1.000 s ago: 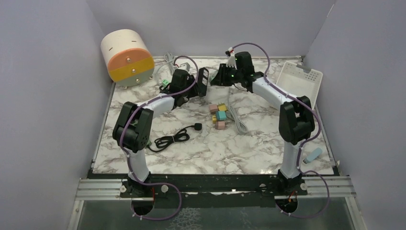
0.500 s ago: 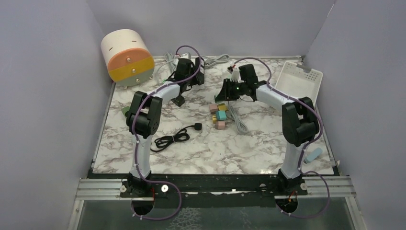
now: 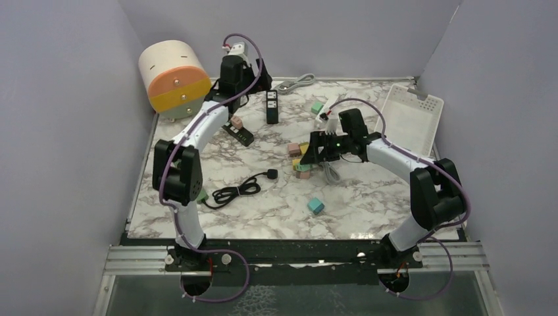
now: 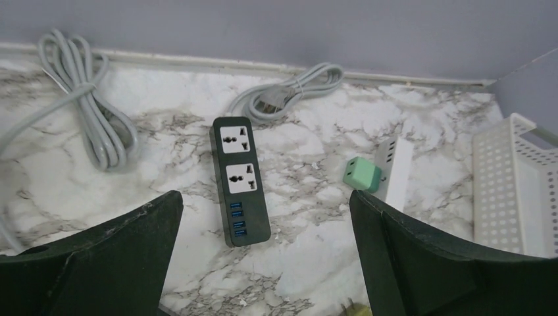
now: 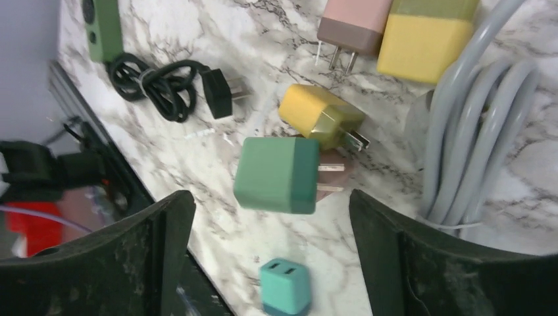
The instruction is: Pull the plug off the socket
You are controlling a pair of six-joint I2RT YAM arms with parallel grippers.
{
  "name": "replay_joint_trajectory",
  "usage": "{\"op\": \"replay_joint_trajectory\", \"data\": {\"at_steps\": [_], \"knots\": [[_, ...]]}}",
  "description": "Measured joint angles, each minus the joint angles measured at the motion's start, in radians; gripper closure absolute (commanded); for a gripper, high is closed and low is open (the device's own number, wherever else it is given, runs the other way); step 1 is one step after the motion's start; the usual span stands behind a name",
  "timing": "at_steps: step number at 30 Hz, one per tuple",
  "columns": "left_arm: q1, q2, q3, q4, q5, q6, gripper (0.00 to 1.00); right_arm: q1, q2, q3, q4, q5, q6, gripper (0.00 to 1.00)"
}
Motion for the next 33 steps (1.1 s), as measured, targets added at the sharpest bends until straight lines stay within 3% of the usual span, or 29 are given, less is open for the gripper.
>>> {"op": "replay_joint_trajectory", "data": {"at_steps": [6, 11, 17, 23, 31, 32, 33], "knots": [[0.083, -0.298, -0.135, -0.008, 0.053, -0.004, 0.01, 0.009, -0.002, 0.056, 0.0, 0.017, -0.008, 0.0], [0.23, -0.5, -0.36, 0.007, 0.103, -0.049, 0.01, 0.108, 0.04, 0.268, 0.068, 0.092, -0.028, 0.0], [0.419, -0.565, -0.634, -0.005, 0.202, -0.134, 0.01, 0.266, 0.274, 0.505, 0.251, 0.172, -0.11, 0.01], [0.465, -0.639, -0.791, -0.013, 0.263, -0.182, 0.01, 0.311, 0.608, 0.724, 0.38, 0.241, -0.228, 0.03], [0.464, -0.735, -0.843, -0.001, 0.33, -0.197, 0.01, 0.32, 1.002, 1.209, 0.37, 0.258, -0.328, 0.26], [0.464, -0.74, -0.847, -0.002, 0.333, -0.197, 0.01, 0.322, 1.038, 1.267, 0.36, 0.258, -0.336, 0.31], [0.464, -0.743, -0.85, -0.004, 0.337, -0.196, 0.01, 0.324, 1.065, 1.318, 0.351, 0.258, -0.345, 0.43]]}}
